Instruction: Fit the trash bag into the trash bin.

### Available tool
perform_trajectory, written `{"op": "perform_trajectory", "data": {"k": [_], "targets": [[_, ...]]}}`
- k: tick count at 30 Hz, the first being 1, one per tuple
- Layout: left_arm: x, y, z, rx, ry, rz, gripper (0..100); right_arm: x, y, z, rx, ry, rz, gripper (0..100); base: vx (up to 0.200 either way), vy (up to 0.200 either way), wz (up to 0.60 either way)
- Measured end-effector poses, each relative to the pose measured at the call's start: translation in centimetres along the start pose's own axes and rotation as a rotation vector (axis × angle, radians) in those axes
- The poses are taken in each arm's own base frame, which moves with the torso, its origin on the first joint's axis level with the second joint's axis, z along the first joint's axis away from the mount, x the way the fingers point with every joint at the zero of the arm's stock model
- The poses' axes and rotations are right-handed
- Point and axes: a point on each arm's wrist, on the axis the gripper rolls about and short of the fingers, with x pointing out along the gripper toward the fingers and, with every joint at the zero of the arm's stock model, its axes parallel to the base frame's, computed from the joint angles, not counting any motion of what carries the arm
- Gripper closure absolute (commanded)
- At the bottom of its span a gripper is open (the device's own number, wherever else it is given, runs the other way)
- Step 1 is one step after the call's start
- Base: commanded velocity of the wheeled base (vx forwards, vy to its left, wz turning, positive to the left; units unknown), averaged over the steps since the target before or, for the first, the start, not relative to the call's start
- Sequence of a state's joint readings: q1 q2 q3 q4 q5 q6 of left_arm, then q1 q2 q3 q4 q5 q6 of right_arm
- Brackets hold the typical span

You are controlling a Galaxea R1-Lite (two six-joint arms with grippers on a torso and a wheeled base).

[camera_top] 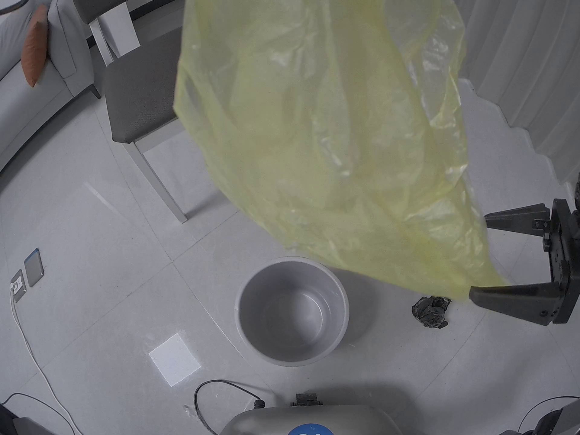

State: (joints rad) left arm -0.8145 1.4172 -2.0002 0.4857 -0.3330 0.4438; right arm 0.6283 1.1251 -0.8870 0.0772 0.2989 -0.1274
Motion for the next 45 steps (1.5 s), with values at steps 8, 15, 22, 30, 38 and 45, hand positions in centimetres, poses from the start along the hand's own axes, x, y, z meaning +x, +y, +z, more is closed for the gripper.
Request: {"op": "perform_trajectory", "data": {"k": [8, 15, 22, 30, 38, 45], "targets": [[-1.2, -0.1, 0.7, 0.009, -0.026, 0.009, 100, 0.0, -0.2, 0.9, -0.010, -0.031, -0.014, 0, 0.000, 0.000, 0.00], [-1.5, -0.2, 0.9, 0.011, -0.032, 0.013, 100, -0.8, -0.4, 3.0, -0.024, -0.105, -0.032, 0, 0.000, 0.000, 0.00], [-1.6, -0.2, 0.9, 0.012, -0.035, 0.015, 100, -1.5, -0.5, 4.1, -0.032, -0.150, -0.045, 0, 0.000, 0.000, 0.00], [-1.6, -0.2, 0.9, 0.013, -0.035, 0.015, 100, -1.6, -0.6, 4.5, -0.037, -0.163, -0.051, 0, 0.000, 0.000, 0.00], [-1.7, -0.2, 1.0, 0.013, -0.037, 0.015, 100, -2.5, -0.7, 6.3, -0.051, -0.229, -0.071, 0, 0.000, 0.000, 0.00], [-1.8, -0.2, 1.0, 0.014, -0.040, 0.014, 100, -2.7, -0.9, 6.8, -0.056, -0.246, -0.083, 0, 0.000, 0.000, 0.00]]}}
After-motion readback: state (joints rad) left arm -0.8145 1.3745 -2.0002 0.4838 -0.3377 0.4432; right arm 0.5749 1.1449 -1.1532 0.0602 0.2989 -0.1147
